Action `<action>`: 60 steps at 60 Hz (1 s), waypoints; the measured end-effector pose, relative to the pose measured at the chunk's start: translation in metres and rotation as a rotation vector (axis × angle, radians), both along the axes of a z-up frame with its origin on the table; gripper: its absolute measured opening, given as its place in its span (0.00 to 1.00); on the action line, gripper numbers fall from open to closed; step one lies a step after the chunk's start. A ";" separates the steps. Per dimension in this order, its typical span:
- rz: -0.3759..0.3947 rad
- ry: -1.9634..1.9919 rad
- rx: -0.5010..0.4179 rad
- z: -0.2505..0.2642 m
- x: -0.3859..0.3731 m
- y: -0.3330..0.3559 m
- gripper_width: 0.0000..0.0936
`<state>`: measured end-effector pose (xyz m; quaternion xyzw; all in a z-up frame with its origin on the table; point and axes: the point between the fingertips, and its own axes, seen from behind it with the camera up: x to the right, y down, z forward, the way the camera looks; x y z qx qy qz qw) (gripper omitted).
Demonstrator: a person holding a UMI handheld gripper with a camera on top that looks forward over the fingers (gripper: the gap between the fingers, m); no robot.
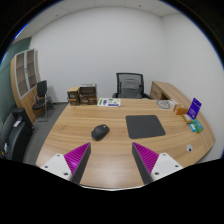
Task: Arrange mouse
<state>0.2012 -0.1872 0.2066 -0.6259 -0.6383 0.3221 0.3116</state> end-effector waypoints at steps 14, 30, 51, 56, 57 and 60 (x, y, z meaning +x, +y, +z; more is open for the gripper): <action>0.022 0.025 -0.005 -0.047 -0.053 -0.056 0.92; -0.002 0.016 0.015 -0.114 -0.112 -0.085 0.92; -0.027 -0.014 0.035 -0.186 -0.183 -0.082 0.92; -0.029 -0.022 0.036 -0.199 -0.200 -0.084 0.92; -0.031 -0.024 0.038 -0.201 -0.203 -0.083 0.92; -0.036 -0.030 0.043 -0.207 -0.212 -0.082 0.92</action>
